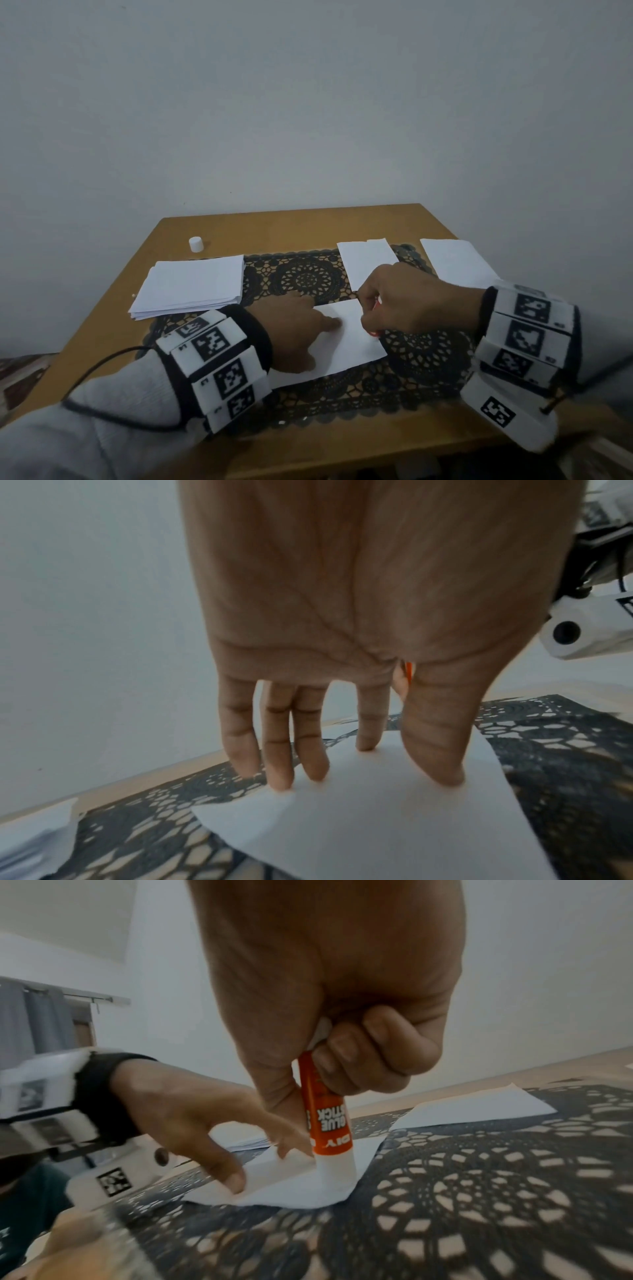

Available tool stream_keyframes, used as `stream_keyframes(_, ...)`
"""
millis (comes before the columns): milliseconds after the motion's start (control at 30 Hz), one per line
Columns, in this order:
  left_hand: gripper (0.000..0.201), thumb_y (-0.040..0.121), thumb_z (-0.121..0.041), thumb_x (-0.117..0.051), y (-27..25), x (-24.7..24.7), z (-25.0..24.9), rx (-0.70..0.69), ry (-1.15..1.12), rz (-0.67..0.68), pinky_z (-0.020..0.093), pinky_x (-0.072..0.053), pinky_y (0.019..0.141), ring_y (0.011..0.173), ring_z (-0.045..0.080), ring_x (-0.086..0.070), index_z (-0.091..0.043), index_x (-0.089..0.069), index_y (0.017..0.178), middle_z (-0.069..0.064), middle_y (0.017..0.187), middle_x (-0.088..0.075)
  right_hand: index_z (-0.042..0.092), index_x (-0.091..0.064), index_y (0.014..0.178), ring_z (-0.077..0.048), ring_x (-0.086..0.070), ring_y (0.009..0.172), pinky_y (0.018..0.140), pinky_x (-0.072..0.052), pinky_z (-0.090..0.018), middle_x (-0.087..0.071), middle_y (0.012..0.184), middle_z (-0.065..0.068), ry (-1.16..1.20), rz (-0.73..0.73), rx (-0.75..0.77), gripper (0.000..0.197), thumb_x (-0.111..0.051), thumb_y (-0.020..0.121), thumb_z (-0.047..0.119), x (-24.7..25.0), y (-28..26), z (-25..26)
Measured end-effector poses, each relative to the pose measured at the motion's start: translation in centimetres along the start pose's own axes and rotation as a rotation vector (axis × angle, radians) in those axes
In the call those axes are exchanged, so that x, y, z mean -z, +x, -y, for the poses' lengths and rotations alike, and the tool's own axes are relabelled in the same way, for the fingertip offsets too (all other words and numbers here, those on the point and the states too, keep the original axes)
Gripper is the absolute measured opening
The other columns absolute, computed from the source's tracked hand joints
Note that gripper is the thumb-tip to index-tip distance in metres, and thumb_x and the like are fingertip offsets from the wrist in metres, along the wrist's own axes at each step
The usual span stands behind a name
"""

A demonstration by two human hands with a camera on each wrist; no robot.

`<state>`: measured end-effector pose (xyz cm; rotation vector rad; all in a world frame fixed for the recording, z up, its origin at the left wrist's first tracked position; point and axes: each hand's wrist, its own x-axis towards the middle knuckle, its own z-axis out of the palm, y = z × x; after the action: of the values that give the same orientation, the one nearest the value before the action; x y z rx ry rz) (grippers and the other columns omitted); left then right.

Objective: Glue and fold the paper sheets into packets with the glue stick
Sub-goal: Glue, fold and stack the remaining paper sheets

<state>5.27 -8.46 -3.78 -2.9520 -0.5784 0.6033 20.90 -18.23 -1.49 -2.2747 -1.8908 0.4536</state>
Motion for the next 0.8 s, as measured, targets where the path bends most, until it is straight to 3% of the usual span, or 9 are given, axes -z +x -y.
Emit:
stream_keyframes(200,0.054,0.086,-0.051,-0.060,0.7,0.2,-0.9,0.026,-0.132,-0.131,0.043,-0.042,0.097,0.121,0.028,-0.038,-0.032,-0.040,0.132,0.008,0.129,-0.039,0.012,-0.076,0.083,-0.016,-0.065,0.084,0.080,-0.057,-0.032,-0.072,0.084,0.001,0.018,0.084,0.018,0.016,-0.069,0.083,0.027,-0.1,-1.6,0.2)
stream_keyframes(300,0.069,0.078,-0.058,-0.066,1.6,0.6,-0.3,0.059,-0.171,-0.101,0.042,-0.040,0.098,0.120,0.026,-0.038,-0.025,-0.038,0.132,0.006,0.130,-0.039,0.012,-0.077,0.087,-0.017,-0.063,0.089,0.087,-0.055,-0.033,-0.072,0.090,0.001,0.048,0.163,0.045,0.019,-0.068,0.086,0.029,0.6,-2.4,0.3)
stream_keyframes(400,0.080,0.069,-0.064,-0.070,2.3,0.8,0.5,0.093,-0.206,-0.056,0.040,-0.040,0.097,0.117,0.024,-0.037,-0.022,-0.037,0.128,0.005,0.128,-0.040,0.015,-0.077,0.083,-0.014,-0.063,0.086,0.083,-0.055,-0.033,-0.072,0.086,0.004,0.100,0.145,0.084,0.016,-0.068,0.086,0.028,1.6,-3.2,0.4)
stream_keyframes(533,0.081,0.067,-0.066,-0.071,2.8,1.0,0.7,0.126,-0.222,-0.005,0.038,-0.040,0.094,0.113,0.024,-0.040,-0.020,-0.038,0.125,0.005,0.125,-0.044,0.019,-0.077,0.078,-0.005,-0.063,0.083,0.076,-0.052,-0.021,-0.071,0.081,0.011,0.156,0.060,0.091,0.014,-0.069,0.084,0.030,2.8,-4.3,-0.2)
stream_keyframes(667,0.067,0.067,-0.062,-0.074,2.4,1.3,0.6,0.117,-0.284,-0.001,0.036,-0.040,0.081,0.101,0.021,-0.042,-0.022,-0.036,0.107,0.002,0.111,-0.047,0.021,-0.077,0.076,0.002,-0.062,0.084,0.068,-0.045,-0.006,-0.071,0.079,0.016,0.201,0.024,0.081,0.011,-0.070,0.083,0.026,3.3,-5.1,-1.4)
stream_keyframes(800,0.061,0.071,-0.052,-0.076,2.3,1.6,0.6,0.106,-0.376,0.015,0.030,-0.037,0.067,0.088,0.018,-0.045,-0.019,-0.038,0.105,0.000,0.101,-0.049,0.023,-0.077,0.076,0.003,-0.062,0.084,0.065,-0.043,-0.004,-0.071,0.078,0.017,0.218,0.018,0.069,0.011,-0.071,0.083,0.027,3.0,-5.5,-2.3)
